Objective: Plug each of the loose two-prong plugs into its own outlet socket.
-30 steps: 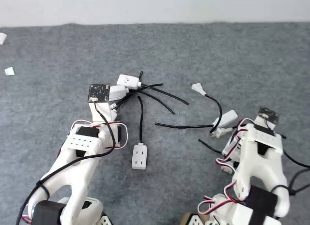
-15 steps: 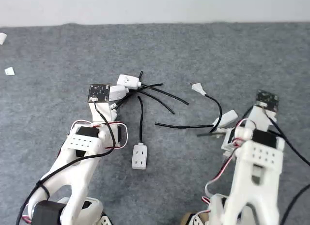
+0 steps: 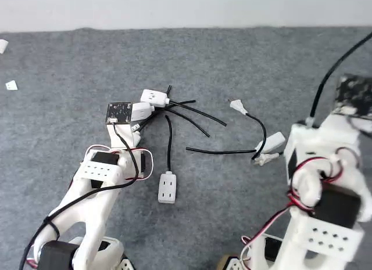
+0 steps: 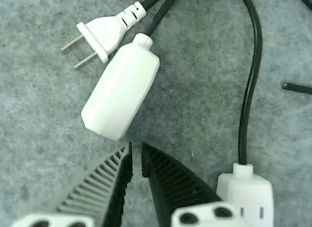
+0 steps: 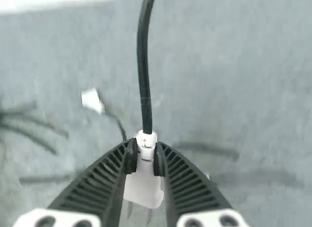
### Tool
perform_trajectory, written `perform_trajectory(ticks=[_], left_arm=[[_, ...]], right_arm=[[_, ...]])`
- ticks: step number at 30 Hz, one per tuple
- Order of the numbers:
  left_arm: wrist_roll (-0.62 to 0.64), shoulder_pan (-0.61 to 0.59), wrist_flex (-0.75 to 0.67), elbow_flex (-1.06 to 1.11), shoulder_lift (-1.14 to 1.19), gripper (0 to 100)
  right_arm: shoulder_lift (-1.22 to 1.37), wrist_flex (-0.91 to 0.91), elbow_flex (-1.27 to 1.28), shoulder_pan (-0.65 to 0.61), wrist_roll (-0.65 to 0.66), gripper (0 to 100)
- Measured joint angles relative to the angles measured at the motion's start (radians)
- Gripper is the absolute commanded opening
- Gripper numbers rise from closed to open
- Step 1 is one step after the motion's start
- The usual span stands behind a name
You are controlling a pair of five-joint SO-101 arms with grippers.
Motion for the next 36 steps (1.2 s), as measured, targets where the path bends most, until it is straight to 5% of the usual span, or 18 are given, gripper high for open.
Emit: perform_trajectory(ticks=[11, 16, 27, 36], left_arm=[[0.000, 0.000, 0.000, 0.000, 0.000, 3], [-0.003, 0.000, 0.000, 0.000, 0.000, 3], [-0.261, 0.000, 0.084, -0.025, 0.006, 3], [-0.422, 0.058, 0.132, -0.028, 0.008, 3]], right_arm=[[0.322, 0.000, -0.140, -0.040, -0.034, 0.8], [0.265, 0.000, -0.063, -0.235, 0.005, 0.8], [-0.118, 0.063, 0.235, -0.864, 0.282, 0.8], [-0.152, -0.048, 0.411, -0.964, 0.324, 0.8]])
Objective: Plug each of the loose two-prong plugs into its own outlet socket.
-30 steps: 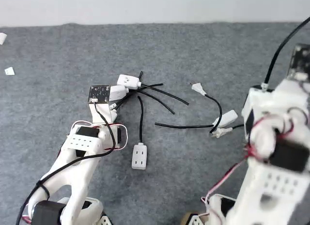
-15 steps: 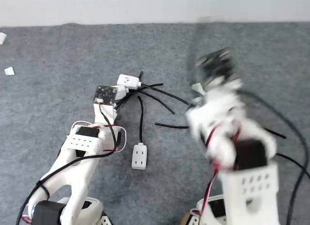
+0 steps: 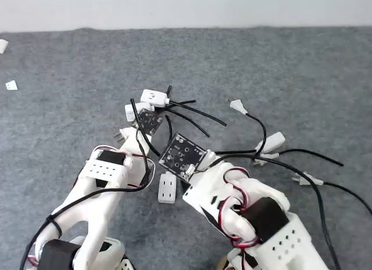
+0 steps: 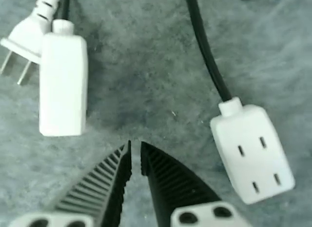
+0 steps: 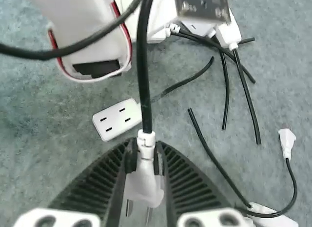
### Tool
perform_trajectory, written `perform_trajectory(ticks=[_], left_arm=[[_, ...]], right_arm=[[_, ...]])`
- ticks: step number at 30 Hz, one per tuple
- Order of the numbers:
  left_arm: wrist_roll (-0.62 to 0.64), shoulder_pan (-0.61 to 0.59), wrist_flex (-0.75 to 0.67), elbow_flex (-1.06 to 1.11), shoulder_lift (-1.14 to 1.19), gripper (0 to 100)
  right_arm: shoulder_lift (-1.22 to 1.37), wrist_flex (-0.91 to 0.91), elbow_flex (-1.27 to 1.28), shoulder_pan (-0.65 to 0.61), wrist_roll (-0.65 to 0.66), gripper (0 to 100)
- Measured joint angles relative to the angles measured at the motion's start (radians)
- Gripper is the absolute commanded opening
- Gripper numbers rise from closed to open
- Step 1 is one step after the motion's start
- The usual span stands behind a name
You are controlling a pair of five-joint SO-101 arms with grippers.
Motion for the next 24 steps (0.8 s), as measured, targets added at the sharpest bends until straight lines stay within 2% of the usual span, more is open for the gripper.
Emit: perform_trajectory(ticks=[8, 13, 24], left_arm=[[-0.133, 0.058, 0.046, 0.000, 0.000, 1], [-0.143, 0.064, 0.048, 0.000, 0.000, 1], [-0.186, 0.072, 0.052, 0.043, -0.064, 1]], right_arm=[[0.000, -0.190, 0.106, 0.020, -0.043, 0.8], [0.000, -0.247, 0.106, 0.081, -0.106, 0.8], [0.176, -0.351, 0.106, 0.077, -0.141, 0.9]])
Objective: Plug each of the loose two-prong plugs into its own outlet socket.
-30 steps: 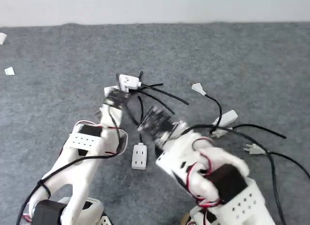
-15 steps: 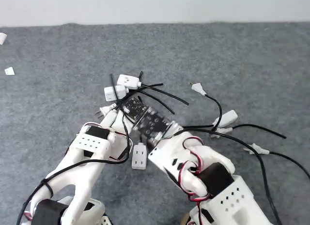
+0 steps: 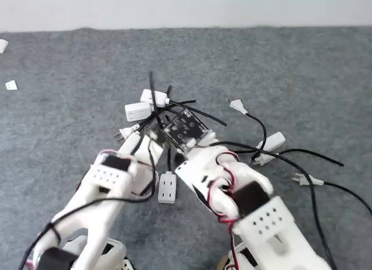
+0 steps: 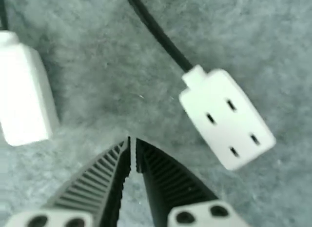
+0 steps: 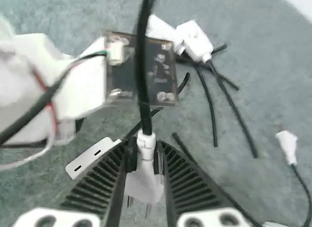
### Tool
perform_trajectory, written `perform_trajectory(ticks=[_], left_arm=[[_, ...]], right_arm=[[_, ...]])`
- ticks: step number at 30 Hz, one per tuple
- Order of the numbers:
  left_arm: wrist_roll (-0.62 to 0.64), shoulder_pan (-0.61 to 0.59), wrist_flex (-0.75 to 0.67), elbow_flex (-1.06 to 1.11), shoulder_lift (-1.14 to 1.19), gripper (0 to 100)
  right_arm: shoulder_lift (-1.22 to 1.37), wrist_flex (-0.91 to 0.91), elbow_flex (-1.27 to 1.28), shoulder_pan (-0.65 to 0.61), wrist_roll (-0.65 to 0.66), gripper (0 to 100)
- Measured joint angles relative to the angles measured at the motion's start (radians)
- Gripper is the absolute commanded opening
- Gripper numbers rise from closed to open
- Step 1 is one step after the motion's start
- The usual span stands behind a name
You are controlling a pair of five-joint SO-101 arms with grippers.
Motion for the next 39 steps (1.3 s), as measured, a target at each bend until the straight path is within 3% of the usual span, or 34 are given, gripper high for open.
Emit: perform_trajectory(ticks=[13, 19, 26, 39], left_arm=[[0.012, 0.049, -0.075, 0.290, -0.463, 1], [0.233, -0.043, -0.232, 0.322, -0.483, 1], [0.405, -0.161, -0.370, 0.327, -0.485, 1], [0.437, -0.203, -0.434, 0.327, -0.485, 1]], right_arm=[[0.054, -0.054, 0.000, -0.021, -0.060, 0.9], [0.063, -0.089, 0.032, -0.020, -0.198, 0.8], [0.063, -0.305, 0.244, -0.020, -0.345, 0.8], [0.063, -0.341, 0.292, -0.109, -0.391, 0.8]])
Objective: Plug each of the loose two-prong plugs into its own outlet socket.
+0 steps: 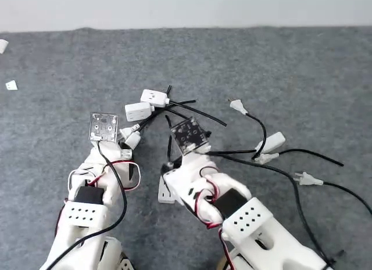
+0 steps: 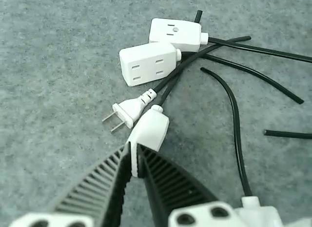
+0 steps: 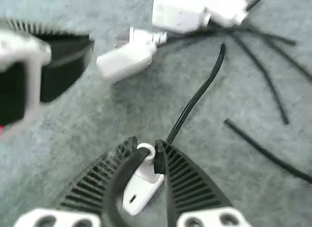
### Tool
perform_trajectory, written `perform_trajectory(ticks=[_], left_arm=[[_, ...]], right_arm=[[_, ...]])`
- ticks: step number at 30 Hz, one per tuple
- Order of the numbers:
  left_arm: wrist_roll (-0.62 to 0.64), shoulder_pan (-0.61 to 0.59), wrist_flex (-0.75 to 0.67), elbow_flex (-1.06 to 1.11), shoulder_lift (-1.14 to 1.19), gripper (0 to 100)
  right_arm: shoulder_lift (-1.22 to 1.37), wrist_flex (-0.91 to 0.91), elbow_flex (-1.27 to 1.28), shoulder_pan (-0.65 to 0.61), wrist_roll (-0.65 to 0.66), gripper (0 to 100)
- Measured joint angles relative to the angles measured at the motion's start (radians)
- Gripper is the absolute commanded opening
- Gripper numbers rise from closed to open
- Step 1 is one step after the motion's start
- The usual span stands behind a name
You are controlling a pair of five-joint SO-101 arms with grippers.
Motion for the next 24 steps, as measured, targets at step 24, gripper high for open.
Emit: perform_trajectory(ticks=[24], left_arm=[[0.000, -0.011, -0.008, 0.021, 0.000, 1]], right_arm=[[0.000, -0.129, 0.080, 0.008, 0.000, 0.8]])
